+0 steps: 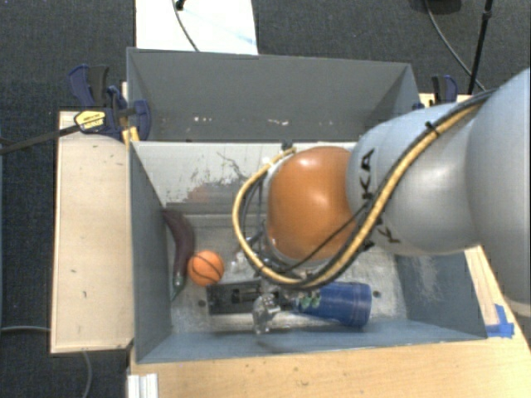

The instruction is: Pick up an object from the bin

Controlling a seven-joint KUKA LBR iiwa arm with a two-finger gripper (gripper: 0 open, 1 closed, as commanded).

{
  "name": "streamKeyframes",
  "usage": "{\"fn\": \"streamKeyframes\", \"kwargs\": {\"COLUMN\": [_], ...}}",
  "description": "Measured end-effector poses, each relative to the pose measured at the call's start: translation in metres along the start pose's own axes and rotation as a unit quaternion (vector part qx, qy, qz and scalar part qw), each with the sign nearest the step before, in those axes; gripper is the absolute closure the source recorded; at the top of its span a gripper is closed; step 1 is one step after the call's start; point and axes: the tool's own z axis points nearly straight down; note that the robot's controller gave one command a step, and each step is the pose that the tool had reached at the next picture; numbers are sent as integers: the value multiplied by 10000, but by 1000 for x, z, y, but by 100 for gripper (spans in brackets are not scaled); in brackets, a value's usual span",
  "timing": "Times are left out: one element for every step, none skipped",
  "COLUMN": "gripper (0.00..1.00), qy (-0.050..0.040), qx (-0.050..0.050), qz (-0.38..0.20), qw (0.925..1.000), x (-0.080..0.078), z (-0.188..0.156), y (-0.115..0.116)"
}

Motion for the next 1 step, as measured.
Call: {"fn": "streamKeyframes", "kwargs": {"gripper": [0], "qy": [-1], "qx": [1], "qz": [-996], "qw": [9950], "x": [-2], "z": [10], "y": [-17]}}
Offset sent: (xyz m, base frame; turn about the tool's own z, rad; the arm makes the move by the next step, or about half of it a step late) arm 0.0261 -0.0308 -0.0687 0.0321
